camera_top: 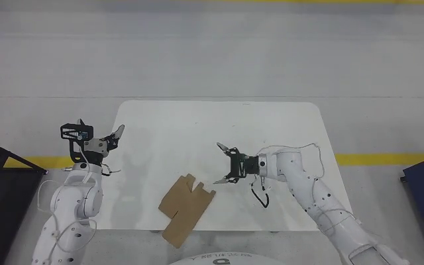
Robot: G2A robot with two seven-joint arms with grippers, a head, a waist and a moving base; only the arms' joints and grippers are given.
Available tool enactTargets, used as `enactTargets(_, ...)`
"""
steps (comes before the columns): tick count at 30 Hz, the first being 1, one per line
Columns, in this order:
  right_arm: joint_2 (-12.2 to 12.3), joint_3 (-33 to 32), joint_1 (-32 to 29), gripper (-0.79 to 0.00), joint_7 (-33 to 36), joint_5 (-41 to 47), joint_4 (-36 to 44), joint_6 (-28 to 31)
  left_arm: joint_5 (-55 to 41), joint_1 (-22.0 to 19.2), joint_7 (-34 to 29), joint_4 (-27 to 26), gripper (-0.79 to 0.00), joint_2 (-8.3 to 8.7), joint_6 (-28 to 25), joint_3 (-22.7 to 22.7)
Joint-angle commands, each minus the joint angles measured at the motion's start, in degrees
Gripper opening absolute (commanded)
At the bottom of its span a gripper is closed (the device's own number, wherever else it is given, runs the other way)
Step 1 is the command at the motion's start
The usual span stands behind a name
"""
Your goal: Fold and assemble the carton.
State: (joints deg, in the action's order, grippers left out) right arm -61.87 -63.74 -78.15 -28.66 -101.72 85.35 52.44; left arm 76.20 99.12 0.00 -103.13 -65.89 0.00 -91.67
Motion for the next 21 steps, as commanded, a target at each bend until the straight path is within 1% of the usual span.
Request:
enactTargets(1, 1.3, -3.8, -4.2, 0.000, -5.2, -2.4, 3.0, -2.8, 0.0, 0.0, 0.0, 0.0, 0.000, 0.00, 0.0, 0.0)
enactTargets(3, 2.3, -6.7, -7.9, 0.000, -8.7, -4.5, 5.7, -4.7, 0.2, 0.0, 0.0, 0.1, 0.000, 0.00, -0.1, 0.0)
enactTargets(6, 3.4, -10.2, -12.9, 0.000, -12.6, -7.0, 9.2, -7.6, 4.6, 1.0, 1.1, 0.7, 0.000, 0.10, -0.1, 0.2)
enactTargets(9, 4.2, -12.1, -15.8, 0.000, -15.1, -8.4, 10.8, -9.2, 8.8, 3.1, 3.5, 0.1, 0.000, 0.42, -3.3, -0.1)
enactTargets(11, 4.5, -12.7, -16.7, 0.000, -16.4, -9.2, 11.2, -9.5, 12.7, 4.7, 4.8, -0.6, 0.000, 0.84, -7.5, -0.6)
enactTargets(13, 4.7, -13.0, -17.0, 0.000, -16.5, -9.9, 11.4, -9.4, 16.0, 5.9, 6.6, -1.0, 0.000, 1.44, -13.4, -1.8)
enactTargets(21, 4.7, -13.0, -17.0, 0.000, -16.5, -9.9, 11.4, -9.4, 15.8, 6.0, 6.9, -1.0, 0.000, 1.49, -14.0, -2.2)
